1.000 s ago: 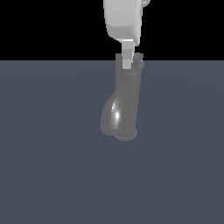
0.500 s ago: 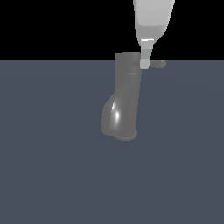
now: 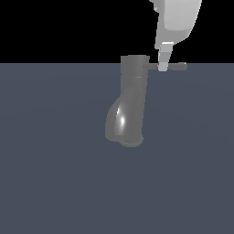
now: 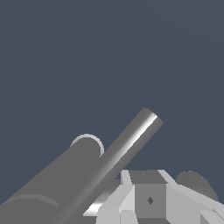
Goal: Turn on the faucet by rotating a designated handle.
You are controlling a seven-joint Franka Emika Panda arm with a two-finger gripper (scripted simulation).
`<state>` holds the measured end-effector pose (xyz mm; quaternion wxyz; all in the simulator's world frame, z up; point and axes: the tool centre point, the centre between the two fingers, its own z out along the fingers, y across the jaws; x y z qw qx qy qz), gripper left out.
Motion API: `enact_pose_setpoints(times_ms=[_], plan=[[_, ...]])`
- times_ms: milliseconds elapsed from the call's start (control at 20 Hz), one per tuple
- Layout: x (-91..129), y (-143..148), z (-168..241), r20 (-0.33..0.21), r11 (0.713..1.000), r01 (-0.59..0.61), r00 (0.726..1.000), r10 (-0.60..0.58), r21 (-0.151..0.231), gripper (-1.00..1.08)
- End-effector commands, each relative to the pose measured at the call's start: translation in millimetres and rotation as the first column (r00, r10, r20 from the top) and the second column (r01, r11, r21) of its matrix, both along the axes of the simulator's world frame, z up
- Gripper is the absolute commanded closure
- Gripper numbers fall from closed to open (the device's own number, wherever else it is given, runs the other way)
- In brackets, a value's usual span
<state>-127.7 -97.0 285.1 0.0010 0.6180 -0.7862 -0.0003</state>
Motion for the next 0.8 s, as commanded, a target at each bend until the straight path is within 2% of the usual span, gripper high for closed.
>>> enact_pose_setpoints(times_ms=[0, 750], plan=[[5.3, -13.3, -0.1, 0.003, 1.0, 0.012, 1.0, -0.012, -0.001, 1.08], [29.6, -56.4, -0.1, 0.002, 1.0, 0.022, 1.0, -0.022, 0.0, 1.08]])
